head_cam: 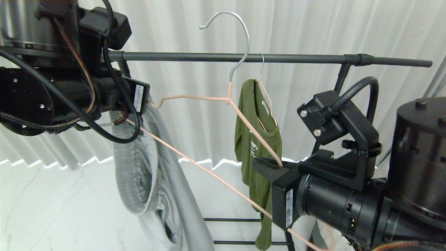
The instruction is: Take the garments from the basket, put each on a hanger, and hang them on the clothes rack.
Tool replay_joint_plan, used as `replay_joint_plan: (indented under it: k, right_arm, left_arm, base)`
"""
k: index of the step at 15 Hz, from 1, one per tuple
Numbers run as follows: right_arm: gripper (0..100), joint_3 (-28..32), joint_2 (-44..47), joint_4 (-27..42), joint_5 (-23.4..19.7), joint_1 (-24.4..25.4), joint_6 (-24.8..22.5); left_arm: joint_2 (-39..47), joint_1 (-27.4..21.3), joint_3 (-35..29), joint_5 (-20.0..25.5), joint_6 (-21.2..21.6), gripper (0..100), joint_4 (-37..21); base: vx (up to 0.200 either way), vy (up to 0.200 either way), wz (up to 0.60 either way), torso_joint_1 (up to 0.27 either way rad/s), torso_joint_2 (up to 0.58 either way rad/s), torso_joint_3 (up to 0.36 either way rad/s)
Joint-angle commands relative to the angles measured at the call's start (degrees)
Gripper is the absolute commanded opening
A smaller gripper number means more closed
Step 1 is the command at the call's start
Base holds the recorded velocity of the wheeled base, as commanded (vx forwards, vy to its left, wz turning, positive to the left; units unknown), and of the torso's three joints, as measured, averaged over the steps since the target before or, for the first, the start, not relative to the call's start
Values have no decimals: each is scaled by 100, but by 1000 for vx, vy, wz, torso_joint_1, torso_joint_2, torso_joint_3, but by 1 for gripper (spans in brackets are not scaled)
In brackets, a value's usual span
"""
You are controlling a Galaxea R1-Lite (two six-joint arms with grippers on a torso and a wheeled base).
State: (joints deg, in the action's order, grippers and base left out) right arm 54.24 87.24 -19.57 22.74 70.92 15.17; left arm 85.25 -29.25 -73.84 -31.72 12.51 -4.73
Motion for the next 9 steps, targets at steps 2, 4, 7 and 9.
replay_joint_plan:
  k: [2,4,7,9]
  right_arm:
    - [0,-18,4,164,-59,572,435]
    - [0,-45,48,216,-67,545,443]
    - [0,-36,83,331,91,185,400]
    - [0,-36,145,322,293,-44,426]
  left_arm:
    - [168,7,-166,-1,-47,0,-2]
    - [203,7,-184,-1,-38,0,-2]
    - [238,33,-219,-1,-38,0,-2]
    - [247,42,-227,-1,-38,0,-2]
  base:
    - [0,0,0,0,0,0]
    - [0,0,0,0,0,0]
    - [0,0,0,0,0,0]
    - [0,0,0,0,0,0]
